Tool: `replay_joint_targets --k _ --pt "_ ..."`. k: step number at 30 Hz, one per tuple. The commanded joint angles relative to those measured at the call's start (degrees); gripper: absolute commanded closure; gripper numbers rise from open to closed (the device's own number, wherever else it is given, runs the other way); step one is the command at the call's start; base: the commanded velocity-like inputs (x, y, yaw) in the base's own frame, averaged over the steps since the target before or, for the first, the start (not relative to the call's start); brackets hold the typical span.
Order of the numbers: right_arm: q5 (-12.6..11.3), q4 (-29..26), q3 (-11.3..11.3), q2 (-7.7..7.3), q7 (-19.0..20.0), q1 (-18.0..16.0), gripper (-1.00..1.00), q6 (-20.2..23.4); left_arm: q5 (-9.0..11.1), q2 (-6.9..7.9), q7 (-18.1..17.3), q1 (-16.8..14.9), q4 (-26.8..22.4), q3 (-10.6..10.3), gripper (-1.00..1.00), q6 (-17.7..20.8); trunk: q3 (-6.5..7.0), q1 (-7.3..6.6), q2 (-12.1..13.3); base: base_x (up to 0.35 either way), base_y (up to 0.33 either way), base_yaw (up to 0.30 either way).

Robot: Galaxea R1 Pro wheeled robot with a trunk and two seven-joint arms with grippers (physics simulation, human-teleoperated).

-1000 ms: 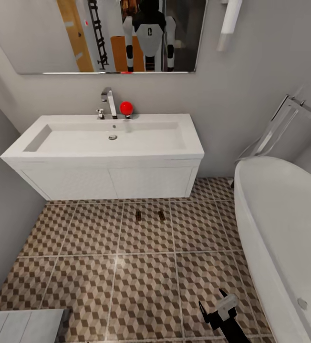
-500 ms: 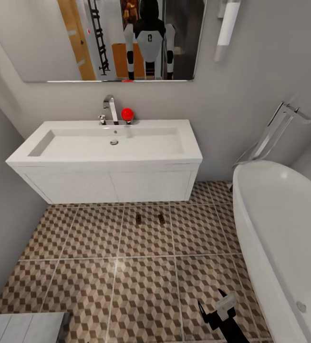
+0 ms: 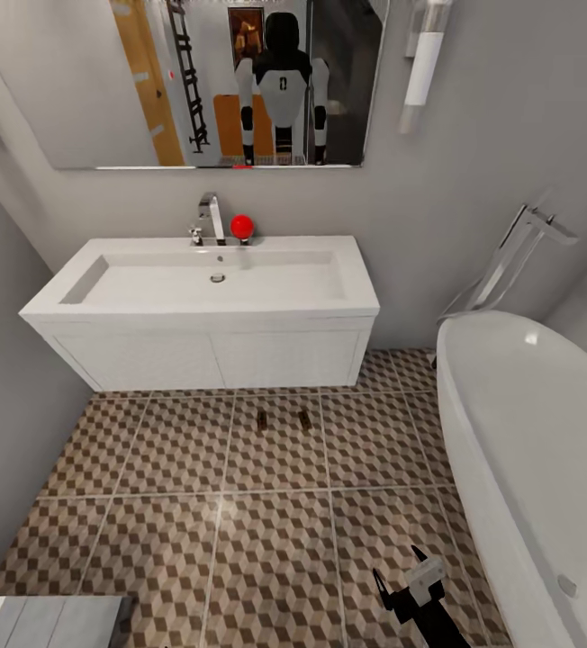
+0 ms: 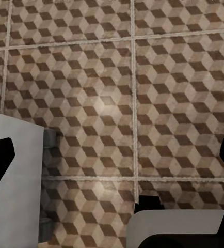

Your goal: Take the four mousetraps from the cabinet in the bathroom and place them on the bathroom floor. Make sure all four end up on the same floor surface, and ensure that at least two of them are either under or directly next to the same bathroom sink.

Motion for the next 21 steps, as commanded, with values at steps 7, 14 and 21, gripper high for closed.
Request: replay_joint_targets --k 7,14,21 --pt "0.59 0.02 0.03 -0.01 -0.47 -0.03 -1.0 -0.1 0.16 -0.03 0.3 -0.08 0.22 -0.5 -1.0 -0.26 1.84 -1.53 2.77 0.0 0.0 0.0" --pt "0.59 0.04 0.0 -0.01 -0.47 -0.03 -1.0 -0.1 0.16 -0.04 0.3 -0.08 0.23 -0.5 -1.0 -0.24 3.73 -3.07 5.58 0.0 0.0 0.0" --pt "0.59 0.03 0.0 -0.01 -0.47 -0.03 -1.0 -0.1 0.16 -0.03 0.3 -0.08 0.23 -0.5 -1.0 -0.23 5.62 -4.6 8.39 0.0 0.0 0.0"
